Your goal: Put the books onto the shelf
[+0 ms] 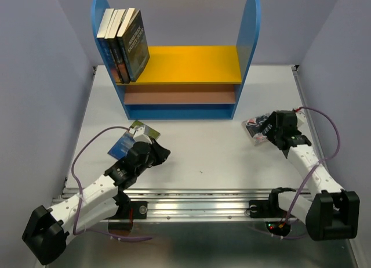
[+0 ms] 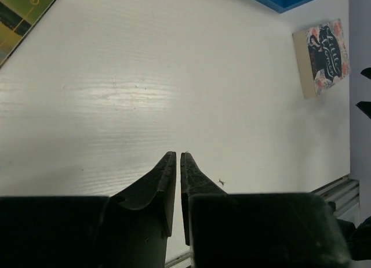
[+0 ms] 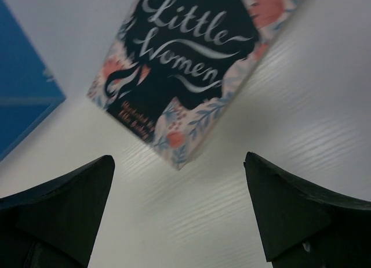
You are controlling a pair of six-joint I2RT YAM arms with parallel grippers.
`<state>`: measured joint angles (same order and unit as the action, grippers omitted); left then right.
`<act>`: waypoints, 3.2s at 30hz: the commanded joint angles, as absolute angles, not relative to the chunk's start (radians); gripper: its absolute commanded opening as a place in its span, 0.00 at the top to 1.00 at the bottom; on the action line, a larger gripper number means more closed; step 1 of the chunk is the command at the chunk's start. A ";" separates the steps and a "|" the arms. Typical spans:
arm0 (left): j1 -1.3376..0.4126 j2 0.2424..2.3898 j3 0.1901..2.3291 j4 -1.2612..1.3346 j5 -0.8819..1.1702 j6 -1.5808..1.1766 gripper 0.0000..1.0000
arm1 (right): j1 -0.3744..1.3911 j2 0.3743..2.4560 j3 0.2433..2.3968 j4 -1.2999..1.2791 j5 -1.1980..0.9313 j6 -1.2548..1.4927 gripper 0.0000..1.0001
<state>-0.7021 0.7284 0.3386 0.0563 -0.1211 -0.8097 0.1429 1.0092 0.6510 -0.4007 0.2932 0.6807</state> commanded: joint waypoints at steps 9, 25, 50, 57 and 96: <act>-0.716 0.830 0.354 0.239 -0.124 -0.857 0.64 | -0.311 1.506 1.030 -0.275 0.239 0.542 0.00; -0.719 0.890 0.387 0.219 -0.160 -0.821 0.37 | -0.272 1.956 1.350 -0.262 -0.124 0.299 0.00; -0.784 1.155 0.413 0.365 -0.091 -0.825 0.31 | 0.009 1.287 0.566 -0.182 -0.193 0.486 0.00; -0.818 1.314 0.503 0.385 -0.080 -0.815 0.30 | 0.136 1.204 0.529 -0.206 -0.212 0.511 0.00; -0.859 1.125 0.411 0.232 -0.135 -0.977 0.01 | 0.658 1.118 0.433 0.053 -0.249 0.745 0.00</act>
<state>-0.8562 1.2053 0.4183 0.3107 -0.0929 -0.9283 0.4858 1.1755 0.4805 -0.1287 -0.1432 0.6067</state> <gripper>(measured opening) 0.990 0.998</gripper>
